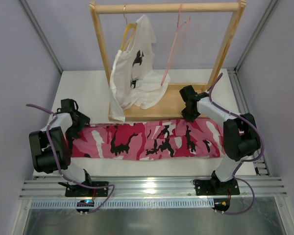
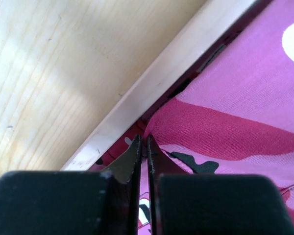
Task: Place the trousers on the hanger
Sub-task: Fold the trousers
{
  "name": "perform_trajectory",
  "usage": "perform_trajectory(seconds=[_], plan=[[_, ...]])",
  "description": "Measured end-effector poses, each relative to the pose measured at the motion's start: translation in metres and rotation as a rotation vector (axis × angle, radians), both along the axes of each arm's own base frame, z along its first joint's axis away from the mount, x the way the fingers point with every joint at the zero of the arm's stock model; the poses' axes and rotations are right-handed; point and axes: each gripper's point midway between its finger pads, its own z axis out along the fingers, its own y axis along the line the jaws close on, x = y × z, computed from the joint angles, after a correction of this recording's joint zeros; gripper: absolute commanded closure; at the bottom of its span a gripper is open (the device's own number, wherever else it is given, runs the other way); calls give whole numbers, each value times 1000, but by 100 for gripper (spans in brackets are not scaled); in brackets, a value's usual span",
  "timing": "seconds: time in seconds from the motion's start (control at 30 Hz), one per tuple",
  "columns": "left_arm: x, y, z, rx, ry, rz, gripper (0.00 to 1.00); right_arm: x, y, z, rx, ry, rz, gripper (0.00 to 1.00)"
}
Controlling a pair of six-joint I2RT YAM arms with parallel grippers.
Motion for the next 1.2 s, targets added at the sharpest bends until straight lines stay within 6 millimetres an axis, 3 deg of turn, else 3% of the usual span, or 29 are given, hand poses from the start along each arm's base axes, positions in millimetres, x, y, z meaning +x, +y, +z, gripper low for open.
perform_trajectory(seconds=[0.17,0.2,0.23,0.4,0.5,0.67,0.77,0.87,1.03,1.2], plan=[[-7,9,1,45,30,-2,19,6,-3,0,-38,-20,97,69],[-10,10,2,54,40,-2,19,7,-7,2,-48,-21,108,58],[-14,12,3,65,49,-4,19,7,-10,3,-54,-21,112,55],[-16,12,26,91,26,-22,19,-2,-28,30,-54,-54,113,38],[-7,8,39,98,-19,-46,20,-15,-57,48,-41,-114,60,36],[-3,-20,39,49,-31,-138,20,-50,-139,65,-56,-229,-130,38],[-8,-27,36,25,-28,-158,19,-66,-153,66,-55,-275,-178,39],[-15,-29,32,18,-11,-161,19,-75,-153,48,-30,-283,-175,40],[-22,-22,21,47,36,-161,18,-104,-186,-8,-10,-133,-290,40],[-35,-6,-8,36,152,-102,18,-109,-216,-23,-59,-57,-331,40]])
